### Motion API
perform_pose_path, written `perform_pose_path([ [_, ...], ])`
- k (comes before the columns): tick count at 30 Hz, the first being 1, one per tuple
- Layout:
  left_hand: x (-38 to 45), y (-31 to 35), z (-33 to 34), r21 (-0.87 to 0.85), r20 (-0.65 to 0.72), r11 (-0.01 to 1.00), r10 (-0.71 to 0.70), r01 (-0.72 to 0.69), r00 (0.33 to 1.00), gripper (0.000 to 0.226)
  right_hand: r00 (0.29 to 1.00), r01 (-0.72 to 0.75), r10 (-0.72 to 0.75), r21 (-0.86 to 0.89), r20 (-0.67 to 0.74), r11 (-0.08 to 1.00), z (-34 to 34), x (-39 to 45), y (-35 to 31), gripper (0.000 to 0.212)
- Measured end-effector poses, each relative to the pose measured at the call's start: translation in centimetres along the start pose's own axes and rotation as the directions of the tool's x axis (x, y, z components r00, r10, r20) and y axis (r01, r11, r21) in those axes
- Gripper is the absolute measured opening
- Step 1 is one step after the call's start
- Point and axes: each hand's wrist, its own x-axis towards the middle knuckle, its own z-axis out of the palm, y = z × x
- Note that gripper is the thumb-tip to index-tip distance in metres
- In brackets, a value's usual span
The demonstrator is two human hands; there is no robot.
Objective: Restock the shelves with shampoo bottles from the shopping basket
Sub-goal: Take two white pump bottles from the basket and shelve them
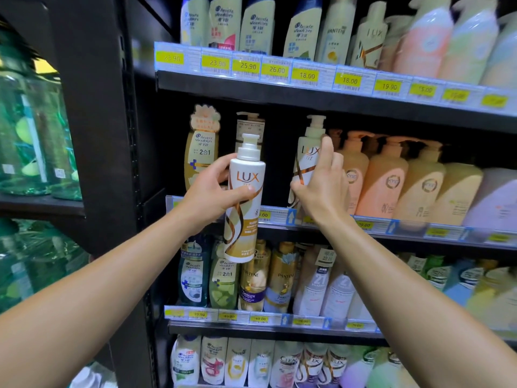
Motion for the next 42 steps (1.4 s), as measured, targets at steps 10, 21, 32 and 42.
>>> perform_pose_path([
  [10,0.5,0.8,0.8,-0.019,0.023,0.999,0.035,-0.035,0.999,0.061,0.997,0.011,-0.024,-0.172,-0.072,0.985,-0.6,0.0,0.6,0.092],
  [21,1.3,4.7,0.8,-0.049,0.032,0.985,0.167,-0.166,0.985,0.063,0.994,0.047,-0.061,-0.151,-0.091,0.987,-0.7,0.1,1.9,0.099],
  [32,3.1,6.8,3.8,0.285,0.114,0.836,0.457,-0.47,0.882,0.074,0.968,0.237,-0.237,0.012,0.077,0.972,-0.2,-5.7,6.3,0.089],
  [42,6.0,2.2,4.5,0.258,-0.017,0.953,0.167,-0.157,0.986,0.072,0.955,0.27,-0.253,-0.095,0.156,0.958,0.0,-6.4,7.4,0.091],
])
